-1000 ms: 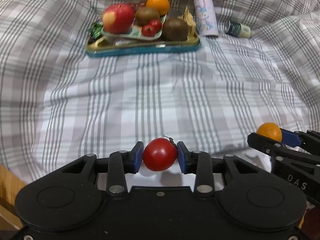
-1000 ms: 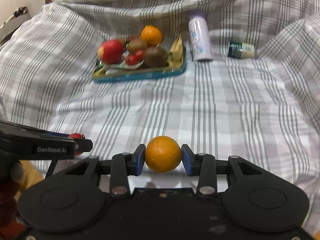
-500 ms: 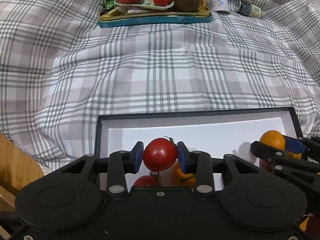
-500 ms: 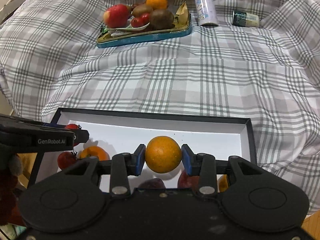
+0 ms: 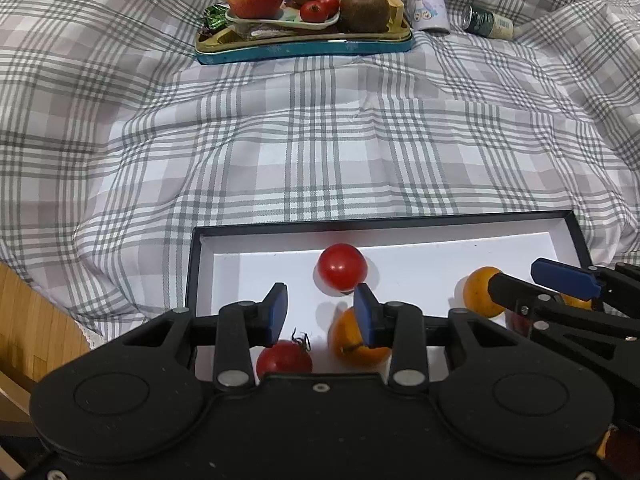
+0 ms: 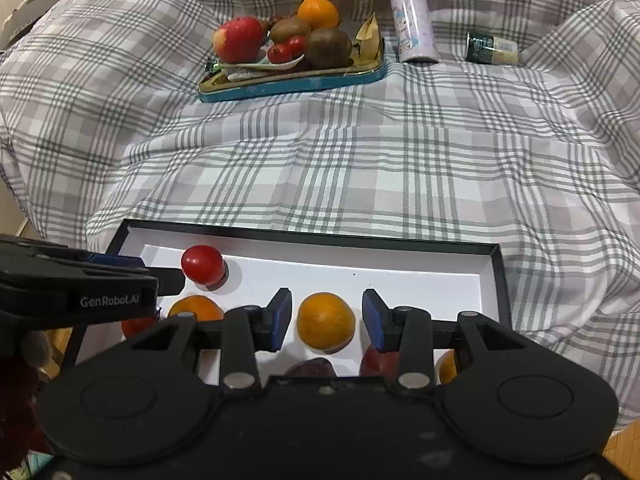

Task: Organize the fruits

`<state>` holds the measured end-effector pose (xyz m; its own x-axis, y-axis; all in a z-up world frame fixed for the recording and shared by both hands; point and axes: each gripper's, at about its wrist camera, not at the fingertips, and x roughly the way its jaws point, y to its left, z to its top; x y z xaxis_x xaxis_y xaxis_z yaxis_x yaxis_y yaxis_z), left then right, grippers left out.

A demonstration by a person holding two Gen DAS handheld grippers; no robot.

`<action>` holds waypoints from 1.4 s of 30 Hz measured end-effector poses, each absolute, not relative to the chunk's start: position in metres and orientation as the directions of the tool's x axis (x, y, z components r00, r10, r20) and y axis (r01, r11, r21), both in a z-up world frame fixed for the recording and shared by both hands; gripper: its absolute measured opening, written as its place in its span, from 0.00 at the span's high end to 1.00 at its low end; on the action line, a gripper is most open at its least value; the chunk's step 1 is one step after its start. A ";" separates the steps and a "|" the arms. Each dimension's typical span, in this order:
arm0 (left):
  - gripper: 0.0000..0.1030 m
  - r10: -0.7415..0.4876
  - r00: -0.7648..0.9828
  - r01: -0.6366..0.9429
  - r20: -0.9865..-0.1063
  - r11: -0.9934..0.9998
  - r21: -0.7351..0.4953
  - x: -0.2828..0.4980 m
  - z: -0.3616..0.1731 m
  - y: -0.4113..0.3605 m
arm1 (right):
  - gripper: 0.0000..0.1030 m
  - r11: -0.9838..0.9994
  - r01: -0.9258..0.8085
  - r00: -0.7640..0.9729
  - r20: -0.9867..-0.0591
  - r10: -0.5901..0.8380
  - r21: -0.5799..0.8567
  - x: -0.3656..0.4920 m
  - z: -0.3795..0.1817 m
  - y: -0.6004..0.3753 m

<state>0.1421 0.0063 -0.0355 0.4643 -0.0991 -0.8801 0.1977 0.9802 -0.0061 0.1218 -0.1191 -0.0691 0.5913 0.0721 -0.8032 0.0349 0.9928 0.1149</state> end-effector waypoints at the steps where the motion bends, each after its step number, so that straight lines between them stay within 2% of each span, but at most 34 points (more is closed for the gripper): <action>1: 0.56 -0.099 0.468 0.195 -0.878 0.981 -0.007 0.140 -0.034 0.006 | 0.60 0.993 0.039 0.597 -0.800 0.069 0.115 0.119 -0.067 -0.120; 14: 0.56 -0.075 0.536 0.188 -0.841 0.982 0.032 0.100 -0.018 0.001 | 0.60 0.993 0.091 0.619 -0.785 -0.001 0.071 0.077 -0.047 -0.122; 22: 0.56 -0.093 0.560 0.179 -0.823 0.984 0.010 0.072 -0.012 0.002 | 0.60 0.991 0.122 0.634 -0.773 -0.031 0.061 0.043 -0.040 -0.125; 42: 0.56 -0.092 0.614 0.171 -0.784 0.985 0.019 0.027 -0.006 0.002 | 0.58 0.989 0.139 0.667 -0.744 -0.048 0.060 -0.006 -0.033 -0.123</action>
